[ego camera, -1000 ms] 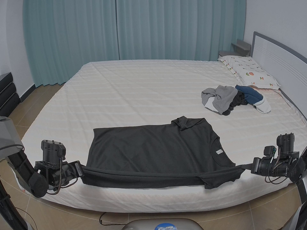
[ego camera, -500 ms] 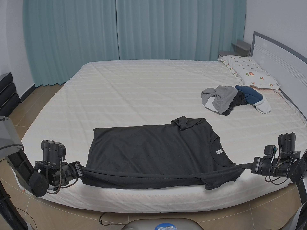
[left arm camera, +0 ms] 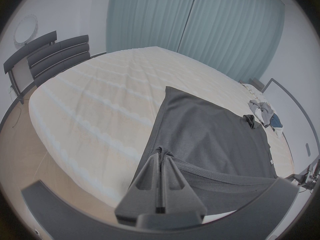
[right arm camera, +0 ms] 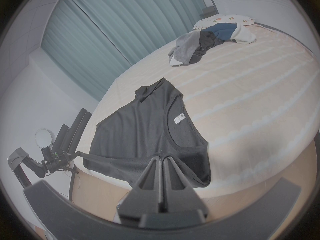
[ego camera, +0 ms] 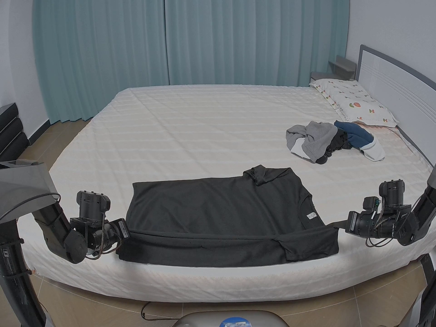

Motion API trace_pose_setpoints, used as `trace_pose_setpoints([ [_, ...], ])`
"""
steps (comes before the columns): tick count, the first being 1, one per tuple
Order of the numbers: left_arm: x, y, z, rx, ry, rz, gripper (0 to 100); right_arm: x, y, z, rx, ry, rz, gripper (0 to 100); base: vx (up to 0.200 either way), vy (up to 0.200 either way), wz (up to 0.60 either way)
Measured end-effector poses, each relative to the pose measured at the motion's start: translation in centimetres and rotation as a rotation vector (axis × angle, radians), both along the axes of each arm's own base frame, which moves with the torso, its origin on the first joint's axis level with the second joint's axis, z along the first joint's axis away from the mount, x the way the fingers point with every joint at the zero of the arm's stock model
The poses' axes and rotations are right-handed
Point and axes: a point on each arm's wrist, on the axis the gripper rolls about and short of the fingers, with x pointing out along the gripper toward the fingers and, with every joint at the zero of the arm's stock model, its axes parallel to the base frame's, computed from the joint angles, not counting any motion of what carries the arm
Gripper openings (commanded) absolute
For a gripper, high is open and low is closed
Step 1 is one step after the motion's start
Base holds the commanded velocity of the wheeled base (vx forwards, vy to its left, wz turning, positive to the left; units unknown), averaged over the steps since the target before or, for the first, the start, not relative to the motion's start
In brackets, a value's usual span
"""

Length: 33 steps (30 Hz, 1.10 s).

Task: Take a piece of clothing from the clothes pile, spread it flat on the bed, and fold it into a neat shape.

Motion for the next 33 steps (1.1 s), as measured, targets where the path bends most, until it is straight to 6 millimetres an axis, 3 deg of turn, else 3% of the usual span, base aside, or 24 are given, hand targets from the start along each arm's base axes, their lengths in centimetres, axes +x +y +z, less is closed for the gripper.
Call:
trace_pose_setpoints([
  [11, 2.4, 0.1, -2.1, -0.002, 0.013, 0.017, 0, 3.8, 1.1, -1.3, 0.028, -0.008, 0.011, 0, 0.000, 0.000, 0.00],
  [21, 3.2, 0.2, -3.4, -0.010, 0.035, 0.031, 0, 5.1, 1.5, -2.5, 0.029, 0.005, 0.019, 0, 0.000, 0.000, 0.00],
  [22, 3.3, 0.2, -3.5, -0.013, 0.034, 0.034, 0, 5.1, 1.5, -2.6, 0.029, 0.007, 0.019, 100, 0.000, 0.000, 0.00],
  [23, 3.4, 0.2, -3.7, -0.018, 0.034, 0.039, 100, 5.3, 1.5, -2.8, 0.028, 0.010, 0.020, 100, 0.000, 0.000, 0.00],
  [33, 3.8, 0.2, -4.4, -0.037, 0.043, 0.060, 100, 5.7, 1.7, -3.6, 0.069, 0.035, -0.008, 100, 0.000, 0.000, 0.00],
])
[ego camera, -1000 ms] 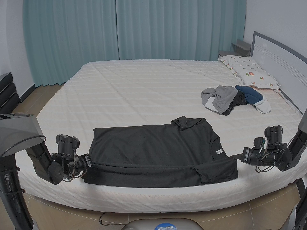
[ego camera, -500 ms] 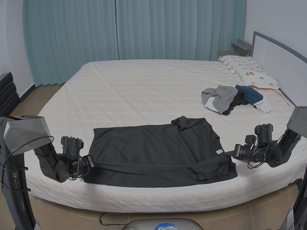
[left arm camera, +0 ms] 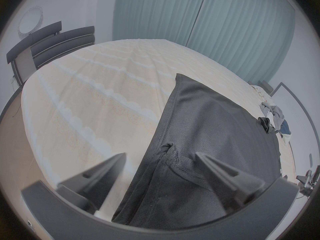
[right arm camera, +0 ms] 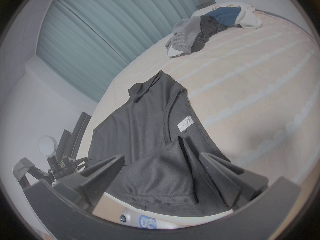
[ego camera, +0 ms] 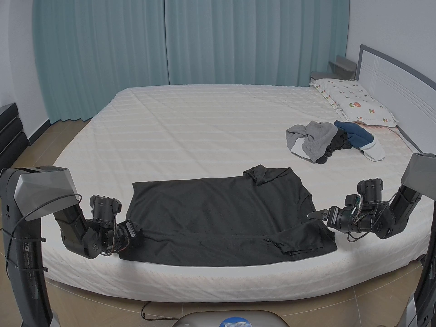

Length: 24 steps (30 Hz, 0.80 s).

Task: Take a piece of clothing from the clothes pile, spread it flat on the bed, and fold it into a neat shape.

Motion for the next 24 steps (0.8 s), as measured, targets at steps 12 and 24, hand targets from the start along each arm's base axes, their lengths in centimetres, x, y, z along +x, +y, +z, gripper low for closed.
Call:
trace_pose_setpoints([
  [12, -0.5, 1.6, 2.0, -0.041, -0.043, 0.065, 100, -0.5, 0.0, 1.4, 0.172, 0.064, -0.131, 100, 0.000, 0.000, 0.00],
  [24, -0.9, 1.9, 4.4, -0.265, -0.097, 0.090, 100, -1.0, -0.7, 1.7, 0.423, 0.082, -0.202, 100, 0.183, 0.000, 0.00],
])
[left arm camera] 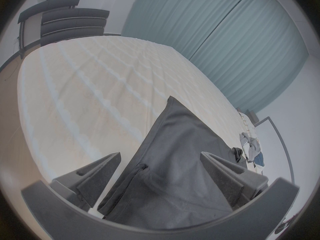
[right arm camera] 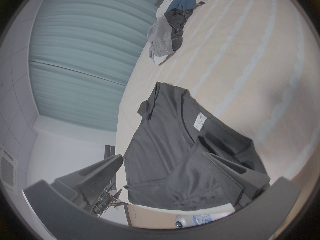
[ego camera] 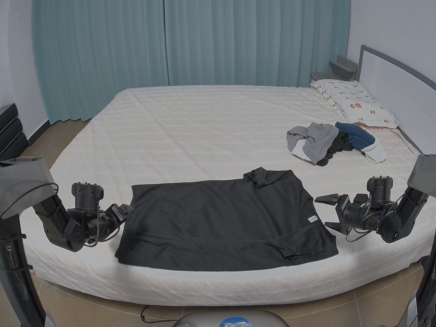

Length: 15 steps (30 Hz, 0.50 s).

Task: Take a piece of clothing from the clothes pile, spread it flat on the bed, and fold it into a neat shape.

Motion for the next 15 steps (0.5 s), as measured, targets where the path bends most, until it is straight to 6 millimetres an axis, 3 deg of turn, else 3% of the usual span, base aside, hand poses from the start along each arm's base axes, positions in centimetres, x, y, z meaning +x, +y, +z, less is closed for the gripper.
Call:
trace_pose_setpoints([
  [4, 0.1, 0.1, 0.1, -0.007, -0.004, 0.003, 100, -0.1, -0.1, -0.8, 0.009, 0.018, -0.005, 100, 0.200, 0.000, 0.00],
  [15, 0.2, 0.6, -0.1, -0.009, -0.002, 0.020, 100, -0.3, -0.4, -1.6, 0.020, 0.046, -0.003, 100, 0.000, 0.000, 0.00],
])
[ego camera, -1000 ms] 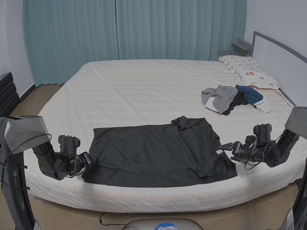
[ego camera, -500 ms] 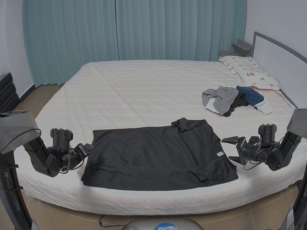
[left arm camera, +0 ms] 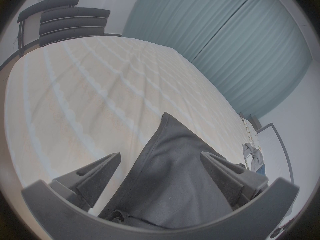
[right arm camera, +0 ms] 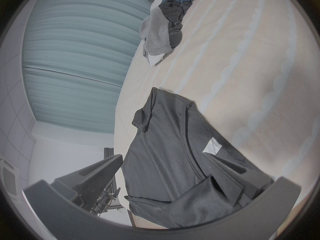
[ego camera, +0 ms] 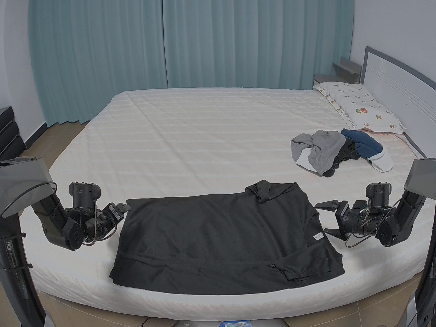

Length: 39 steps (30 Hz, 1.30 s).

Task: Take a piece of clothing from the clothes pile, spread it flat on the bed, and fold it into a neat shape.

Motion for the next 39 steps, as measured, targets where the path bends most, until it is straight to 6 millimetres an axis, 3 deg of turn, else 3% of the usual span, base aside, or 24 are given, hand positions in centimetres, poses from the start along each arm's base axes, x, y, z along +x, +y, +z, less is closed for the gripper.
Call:
trace_pose_setpoints([
  [20, 0.15, -0.04, -0.53, 0.000, 0.002, 0.002, 100, -0.07, -0.03, -0.17, 0.001, 0.000, 0.000, 100, 0.000, 0.000, 0.00],
  [28, 0.26, 0.15, -0.46, -0.037, -0.003, 0.034, 100, -0.21, 0.00, -0.26, 0.000, 0.005, 0.001, 100, 0.000, 0.200, 0.00],
  [39, 0.24, 0.02, -0.58, -0.038, 0.002, 0.031, 100, -0.19, 0.25, 0.06, -0.010, -0.008, 0.003, 100, 0.000, 0.000, 0.00],
])
